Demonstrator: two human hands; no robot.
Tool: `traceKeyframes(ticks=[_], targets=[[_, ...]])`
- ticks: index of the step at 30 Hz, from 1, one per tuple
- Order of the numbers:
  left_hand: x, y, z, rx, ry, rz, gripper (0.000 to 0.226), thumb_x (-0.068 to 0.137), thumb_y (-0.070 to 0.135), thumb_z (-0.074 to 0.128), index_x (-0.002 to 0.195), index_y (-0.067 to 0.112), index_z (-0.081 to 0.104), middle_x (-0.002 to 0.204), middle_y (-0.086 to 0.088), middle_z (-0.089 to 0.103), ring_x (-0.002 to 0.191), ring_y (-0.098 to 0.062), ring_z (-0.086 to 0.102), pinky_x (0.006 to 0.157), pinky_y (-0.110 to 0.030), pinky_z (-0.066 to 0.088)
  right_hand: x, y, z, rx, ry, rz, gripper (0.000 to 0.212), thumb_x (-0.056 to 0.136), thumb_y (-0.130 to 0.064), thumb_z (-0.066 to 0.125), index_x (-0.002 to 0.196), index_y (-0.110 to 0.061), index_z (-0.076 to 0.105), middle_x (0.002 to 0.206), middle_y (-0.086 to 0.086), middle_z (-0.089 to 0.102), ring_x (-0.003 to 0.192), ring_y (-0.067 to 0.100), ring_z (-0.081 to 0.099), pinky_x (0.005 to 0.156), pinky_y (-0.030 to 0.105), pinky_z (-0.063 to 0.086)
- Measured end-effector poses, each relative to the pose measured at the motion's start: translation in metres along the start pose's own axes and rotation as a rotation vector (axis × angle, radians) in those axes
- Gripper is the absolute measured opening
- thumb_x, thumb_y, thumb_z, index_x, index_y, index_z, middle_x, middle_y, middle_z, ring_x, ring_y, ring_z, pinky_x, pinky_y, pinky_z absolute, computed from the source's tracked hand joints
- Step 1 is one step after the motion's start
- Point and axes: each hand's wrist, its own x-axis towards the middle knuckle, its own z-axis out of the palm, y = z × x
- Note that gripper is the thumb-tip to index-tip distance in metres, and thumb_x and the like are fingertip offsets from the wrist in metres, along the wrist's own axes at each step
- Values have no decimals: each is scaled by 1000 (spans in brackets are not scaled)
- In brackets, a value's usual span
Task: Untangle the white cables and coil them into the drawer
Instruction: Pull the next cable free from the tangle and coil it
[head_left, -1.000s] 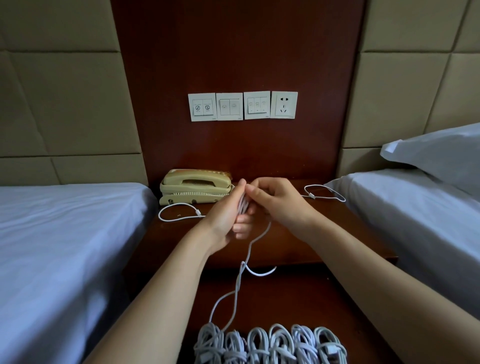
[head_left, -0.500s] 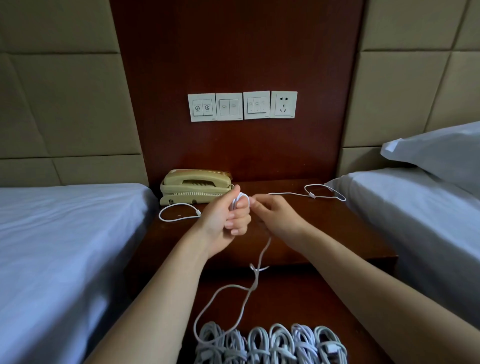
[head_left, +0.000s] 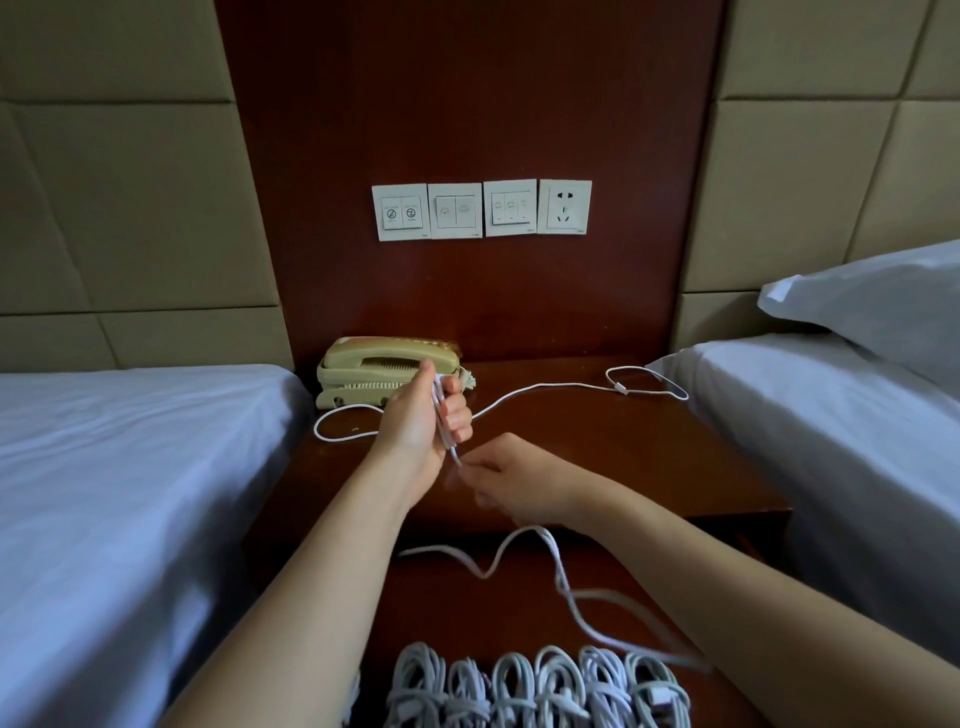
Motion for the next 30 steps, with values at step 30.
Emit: traceKeyframes(ticks=[30], targets=[[-9,-13,9,470,-363,-171,59,99,49,17,58,10,35,36,7,21,28,-5,19,33,-16,20,4,20,-53,-28,491,-253,33,86,-31,66,58,-17,56,42,-11,36,41,4,30,45,21,26]])
